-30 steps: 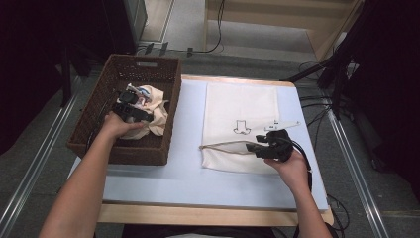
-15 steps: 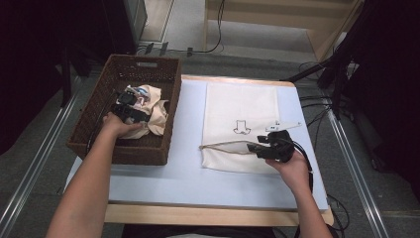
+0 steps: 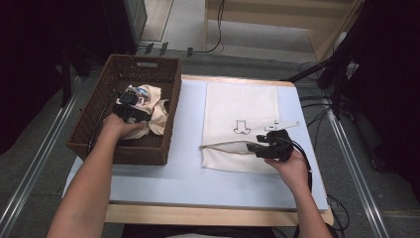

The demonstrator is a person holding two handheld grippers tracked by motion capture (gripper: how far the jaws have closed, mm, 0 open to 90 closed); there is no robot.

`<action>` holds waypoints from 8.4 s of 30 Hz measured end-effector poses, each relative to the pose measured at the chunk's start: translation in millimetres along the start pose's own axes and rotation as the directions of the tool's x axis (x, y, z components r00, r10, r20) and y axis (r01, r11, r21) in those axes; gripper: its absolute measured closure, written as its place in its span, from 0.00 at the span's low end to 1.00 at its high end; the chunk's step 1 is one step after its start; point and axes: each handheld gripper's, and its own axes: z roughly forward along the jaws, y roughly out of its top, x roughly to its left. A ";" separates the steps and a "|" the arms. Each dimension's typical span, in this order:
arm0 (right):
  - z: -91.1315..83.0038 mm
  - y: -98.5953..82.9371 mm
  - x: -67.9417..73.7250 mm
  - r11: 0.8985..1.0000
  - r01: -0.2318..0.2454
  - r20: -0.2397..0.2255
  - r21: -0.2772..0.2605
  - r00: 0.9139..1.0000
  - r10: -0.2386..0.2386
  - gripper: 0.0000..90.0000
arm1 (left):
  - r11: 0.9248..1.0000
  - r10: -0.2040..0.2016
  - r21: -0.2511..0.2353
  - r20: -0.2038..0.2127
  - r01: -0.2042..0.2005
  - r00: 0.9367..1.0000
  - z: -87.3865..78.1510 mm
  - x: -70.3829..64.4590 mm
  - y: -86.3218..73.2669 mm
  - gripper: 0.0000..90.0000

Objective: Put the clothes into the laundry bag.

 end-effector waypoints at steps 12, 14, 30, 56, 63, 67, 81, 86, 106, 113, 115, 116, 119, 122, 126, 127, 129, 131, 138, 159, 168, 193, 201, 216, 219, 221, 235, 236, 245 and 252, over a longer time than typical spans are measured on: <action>-0.4 -0.1 0.6 1.000 -0.003 0.002 0.003 1.000 0.003 0.50 | 0.999 -0.022 -0.028 0.042 0.023 0.999 -7.1 -2.6 -0.4 0.50; 0.2 -0.2 0.4 1.000 -0.001 0.002 0.003 1.000 0.001 0.50 | 0.999 -0.021 -0.029 0.046 0.023 0.999 -7.6 -3.7 0.0 0.58; -3.3 -2.5 -2.3 1.000 -0.014 0.009 -0.004 1.000 0.015 0.50 | 0.994 -0.114 0.021 0.199 0.112 0.973 -18.2 5.6 8.9 0.73; -5.9 -2.5 -4.2 1.000 -0.019 0.012 -0.017 1.000 0.020 0.50 | 0.975 -0.019 -0.207 0.309 0.087 0.951 -92.7 9.6 34.1 0.72; -6.7 -2.4 -4.7 1.000 -0.022 0.012 -0.022 1.000 0.022 0.50 | 0.976 0.007 -0.210 0.303 0.060 0.953 -118.3 10.6 45.1 0.72; -6.9 -2.3 -4.6 0.999 -0.023 0.012 -0.022 1.000 0.024 0.50 | 0.977 0.015 -0.206 0.312 0.052 0.950 -132.9 9.6 51.0 0.72; -8.6 -2.6 -6.5 0.999 -0.030 0.009 -0.029 0.999 0.031 0.50 | 0.977 0.100 -0.214 0.345 -0.026 0.933 -174.7 0.8 69.1 0.72; -8.8 -2.6 -6.9 0.999 -0.031 0.010 -0.030 0.999 0.031 0.50 | 0.974 0.142 -0.215 0.374 -0.063 0.917 -188.1 -6.4 76.5 0.72; -10.5 -2.8 -7.7 0.998 -0.043 0.006 -0.037 0.999 0.043 0.50 | 0.952 0.276 -0.247 0.426 -0.183 0.862 -231.2 -62.2 98.1 0.71; -11.3 -2.8 -7.9 0.998 -0.045 0.003 -0.042 0.999 0.045 0.51 | 0.935 0.334 -0.262 0.432 -0.237 0.838 -241.8 -81.3 99.3 0.71; -11.3 -2.9 -8.0 0.998 -0.044 0.003 -0.041 0.999 0.044 0.51 | 0.930 0.353 -0.263 0.433 -0.259 0.829 -244.3 -87.3 99.7 0.71; -11.3 -2.9 -8.1 0.998 -0.043 0.004 -0.041 0.999 0.044 0.51 | 0.929 0.356 -0.262 0.437 -0.261 0.826 -245.3 -90.5 99.7 0.71; -11.6 -2.7 -8.0 0.998 -0.044 0.003 -0.042 0.999 0.044 0.51 | 0.921 0.378 -0.267 0.450 -0.283 0.809 -247.7 -100.6 98.8 0.71; -12.0 -2.6 -7.8 0.998 -0.045 0.005 -0.046 0.999 0.045 0.51 | 0.911 0.405 -0.270 0.449 -0.311 0.797 -248.0 -111.8 96.9 0.70; -12.0 -2.9 -8.8 0.998 -0.046 0.004 -0.045 0.999 0.046 0.51 | 0.902 0.427 -0.279 0.469 -0.329 0.773 -242.5 -123.0 93.4 0.70; -12.1 -2.9 -8.8 0.998 -0.046 0.005 -0.046 0.999 0.046 0.51 | 0.901 0.430 -0.279 0.476 -0.332 0.767 -240.3 -124.7 92.3 0.70; -12.5 -3.0 -8.9 0.998 -0.048 0.002 -0.047 0.999 0.048 0.51 | 0.900 0.433 -0.277 0.485 -0.336 0.760 -235.8 -128.3 89.9 0.70; -12.9 -3.0 -9.0 0.997 -0.050 0.001 -0.051 0.999 0.050 0.51 | 0.899 0.436 -0.277 0.495 -0.339 0.752 -232.0 -131.7 87.4 0.70; -13.5 -3.3 -10.7 0.997 -0.050 0.001 -0.054 0.999 0.050 0.51 | 0.894 0.448 -0.285 0.520 -0.346 0.727 -223.4 -142.5 80.5 0.69; -12.8 -7.8 -13.1 0.996 -0.044 -0.005 -0.072 0.999 0.044 0.52 | 0.860 0.511 -0.337 0.550 -0.384 0.661 -203.0 -167.9 29.8 0.70; -10.1 -9.6 -12.4 0.997 -0.034 -0.012 -0.068 0.999 0.034 0.52 | 0.848 0.529 -0.345 0.548 -0.402 0.647 -187.9 -176.8 10.1 0.70; 22.9 -11.5 -10.4 0.998 0.012 0.025 0.054 1.000 -0.013 0.56 | 0.838 0.546 -0.347 0.563 -0.422 0.620 -135.1 -213.8 -32.7 0.69; 27.3 -9.6 -9.8 0.998 0.012 0.069 0.068 0.997 -0.017 0.81 | 0.833 0.552 -0.325 0.552 -0.448 0.625 -113.1 -220.3 -46.2 0.69; 17.1 4.4 -7.5 0.999 -0.033 0.085 0.023 0.996 0.031 0.96 | 0.836 0.539 -0.261 0.562 -0.483 0.628 -63.9 -238.3 -72.6 0.69; 13.7 8.8 -5.9 0.999 -0.037 0.082 0.002 0.996 0.037 0.96 | 0.832 0.543 -0.251 0.551 -0.494 0.634 -55.3 -241.9 -77.1 0.69; 11.4 11.1 -5.0 0.999 -0.033 0.086 -0.005 0.996 0.033 0.96 | 0.834 0.539 -0.240 0.544 -0.497 0.642 -50.9 -244.7 -80.1 0.69; -14.2 26.7 3.9 0.995 -0.015 0.098 -0.101 0.995 0.025 0.96 | 0.840 0.529 -0.213 0.525 -0.499 0.667 -25.3 -259.1 -82.9 0.67; -16.0 27.7 4.6 0.994 -0.016 0.098 -0.104 0.995 0.027 0.96 | 0.849 0.516 -0.206 0.526 -0.487 0.676 -24.8 -259.3 -82.5 0.67; -27.2 38.6 14.6 0.992 0.019 0.095 -0.126 0.995 -0.007 0.96 | 0.867 0.479 -0.172 0.541 -0.467 0.691 -30.0 -262.6 -74.7 0.68; -26.6 38.5 15.2 0.992 0.015 0.081 -0.122 0.997 -0.005 0.96 | 0.886 0.455 -0.176 0.513 -0.430 0.727 -35.6 -270.9 -57.4 0.69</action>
